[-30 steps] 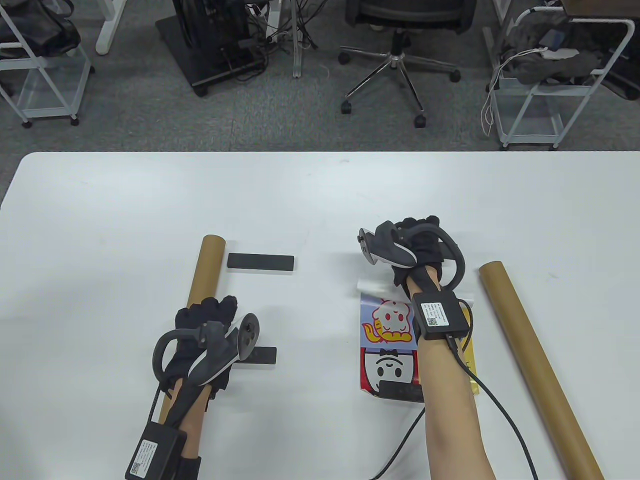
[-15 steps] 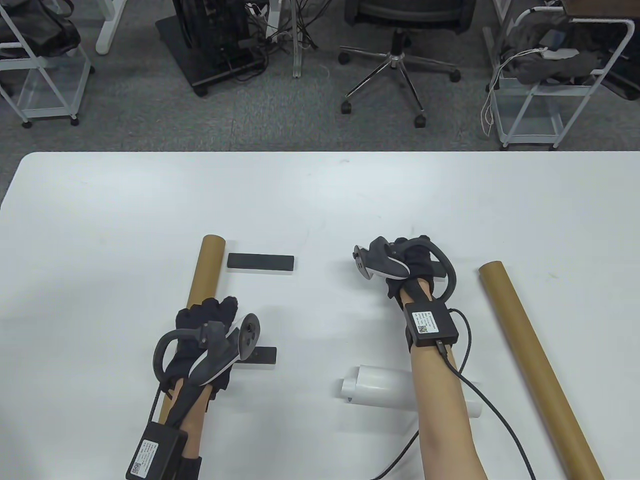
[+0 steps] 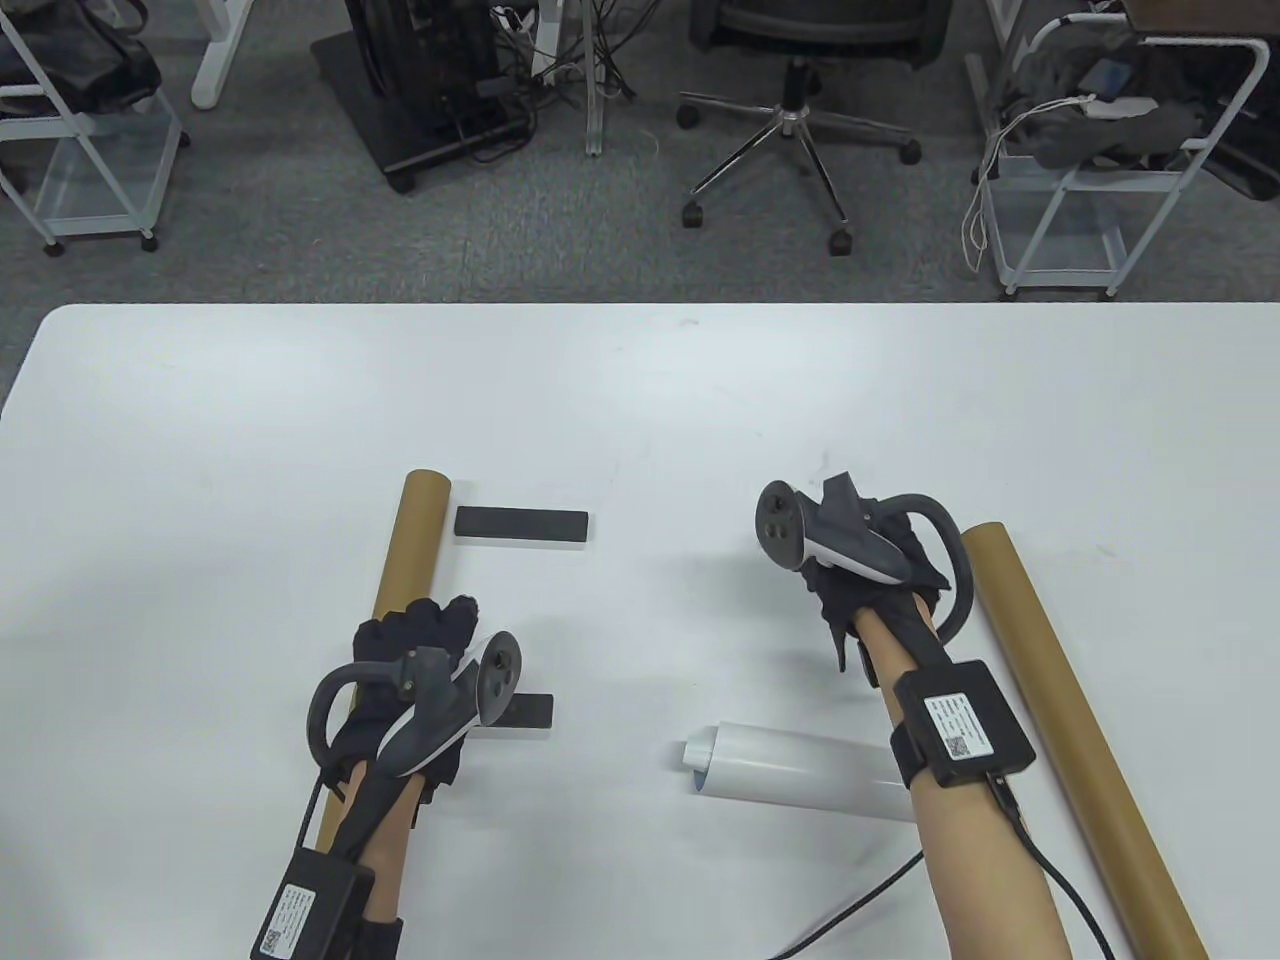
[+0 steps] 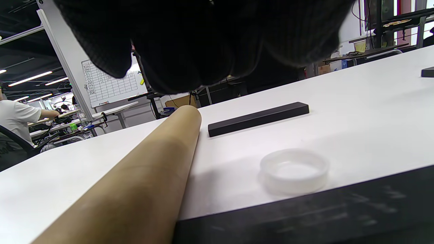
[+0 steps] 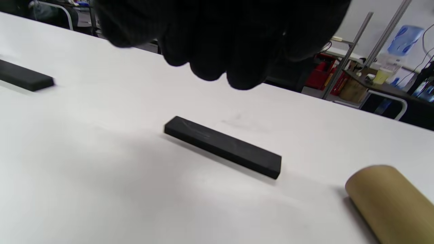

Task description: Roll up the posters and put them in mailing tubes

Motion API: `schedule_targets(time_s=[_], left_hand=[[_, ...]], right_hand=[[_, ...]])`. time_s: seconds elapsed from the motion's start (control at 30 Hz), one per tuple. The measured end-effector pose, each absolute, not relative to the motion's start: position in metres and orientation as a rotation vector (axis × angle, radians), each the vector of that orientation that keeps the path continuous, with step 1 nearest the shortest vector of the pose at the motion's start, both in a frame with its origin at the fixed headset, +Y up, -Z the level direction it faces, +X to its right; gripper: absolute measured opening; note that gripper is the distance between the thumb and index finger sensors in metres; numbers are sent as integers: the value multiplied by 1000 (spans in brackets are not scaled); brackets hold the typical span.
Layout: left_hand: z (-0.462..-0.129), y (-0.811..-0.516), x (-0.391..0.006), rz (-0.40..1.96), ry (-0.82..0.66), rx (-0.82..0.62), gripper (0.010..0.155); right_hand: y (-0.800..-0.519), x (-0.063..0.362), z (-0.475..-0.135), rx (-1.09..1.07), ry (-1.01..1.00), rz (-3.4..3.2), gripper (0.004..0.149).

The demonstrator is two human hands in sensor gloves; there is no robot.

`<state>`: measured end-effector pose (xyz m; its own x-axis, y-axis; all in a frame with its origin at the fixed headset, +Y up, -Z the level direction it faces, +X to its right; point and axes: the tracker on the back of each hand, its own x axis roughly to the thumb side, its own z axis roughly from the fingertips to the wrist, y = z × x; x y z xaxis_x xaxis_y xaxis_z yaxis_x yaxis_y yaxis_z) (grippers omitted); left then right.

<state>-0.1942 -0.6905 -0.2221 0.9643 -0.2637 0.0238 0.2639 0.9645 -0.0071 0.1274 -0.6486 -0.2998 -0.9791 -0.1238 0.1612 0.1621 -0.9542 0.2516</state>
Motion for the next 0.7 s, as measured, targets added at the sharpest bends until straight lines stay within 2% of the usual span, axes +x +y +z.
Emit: schedule_targets(time_s=[0.27, 0.37, 0.53, 0.7], left_hand=[[-218, -689, -193, -248, -33, -5, 62], [-217, -690, -192, -249, -40, -10, 62], [-217, -691, -191, -246, -47, -5, 62], [-216, -691, -192, -247, -45, -3, 62]], right_hand=[[-632, 116, -221, -391, -445, -3001, 50], [-629, 110, -197, -483, -534, -2983, 47], [-640, 101, -162, -579, -777, -2882, 47], [-663, 99, -150, -636, -962, -2829, 45]])
